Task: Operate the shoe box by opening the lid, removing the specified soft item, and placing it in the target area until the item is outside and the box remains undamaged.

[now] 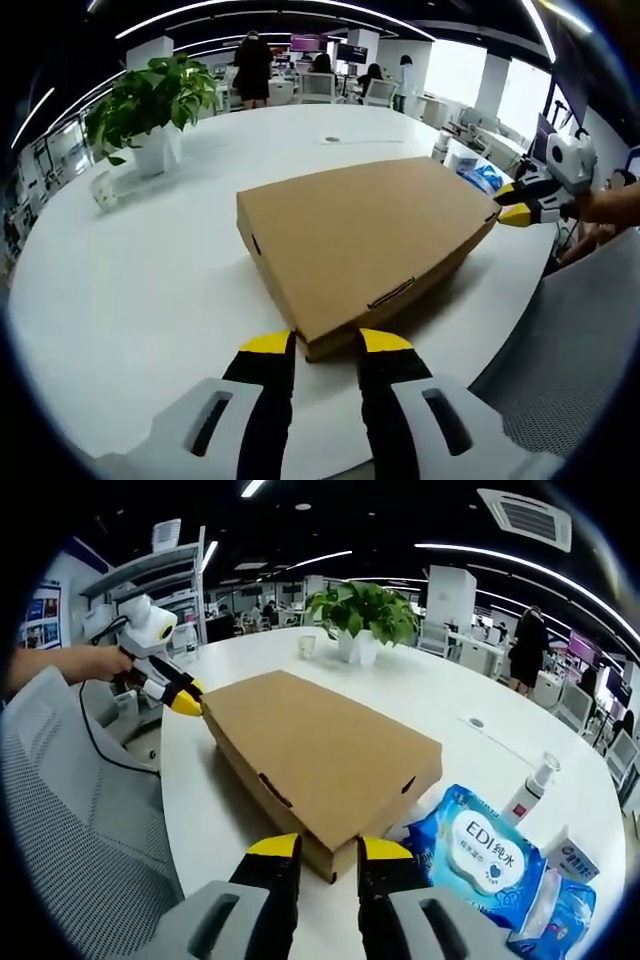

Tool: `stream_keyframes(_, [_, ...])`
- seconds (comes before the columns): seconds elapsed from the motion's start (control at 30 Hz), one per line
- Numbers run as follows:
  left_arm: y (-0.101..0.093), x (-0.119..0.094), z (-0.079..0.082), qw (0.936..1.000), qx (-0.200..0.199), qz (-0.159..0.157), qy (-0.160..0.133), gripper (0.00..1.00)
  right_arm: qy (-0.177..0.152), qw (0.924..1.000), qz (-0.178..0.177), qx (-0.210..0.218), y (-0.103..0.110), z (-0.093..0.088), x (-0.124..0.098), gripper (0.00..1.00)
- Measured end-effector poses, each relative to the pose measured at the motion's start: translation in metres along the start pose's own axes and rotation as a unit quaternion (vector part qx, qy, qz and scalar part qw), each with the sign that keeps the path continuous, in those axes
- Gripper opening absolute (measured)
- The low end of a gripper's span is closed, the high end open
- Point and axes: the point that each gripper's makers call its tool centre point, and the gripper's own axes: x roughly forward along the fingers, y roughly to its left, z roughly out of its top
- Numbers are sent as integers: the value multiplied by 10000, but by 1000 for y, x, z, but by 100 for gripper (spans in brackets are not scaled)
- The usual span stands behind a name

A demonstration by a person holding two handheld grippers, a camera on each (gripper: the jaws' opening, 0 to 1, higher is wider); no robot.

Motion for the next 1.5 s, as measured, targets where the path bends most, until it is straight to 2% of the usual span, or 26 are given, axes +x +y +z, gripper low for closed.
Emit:
stream_keyframes(0.27, [5, 6, 2, 10000, -19, 15, 30, 23, 7, 10000, -86, 45, -4, 1, 5, 18])
stream_keyframes(0.7, [21, 22, 20, 9999, 64, -17, 101, 23, -7, 9998, -173, 125, -15, 9, 16, 18])
stream_keyframes(0.9, [29, 31, 30, 9995, 240, -18, 225, 24, -10, 9996, -216, 180, -20, 14, 22, 17])
stream_keyframes(1.17, [37, 44, 44, 9991, 316, -26, 285, 24, 6, 9992, -326, 230, -34, 21, 31, 18])
stream_keyframes(1.5, [43, 55, 57, 9994, 221, -47, 278, 24, 60, 9988, -432, 217, -53, 29, 41, 18])
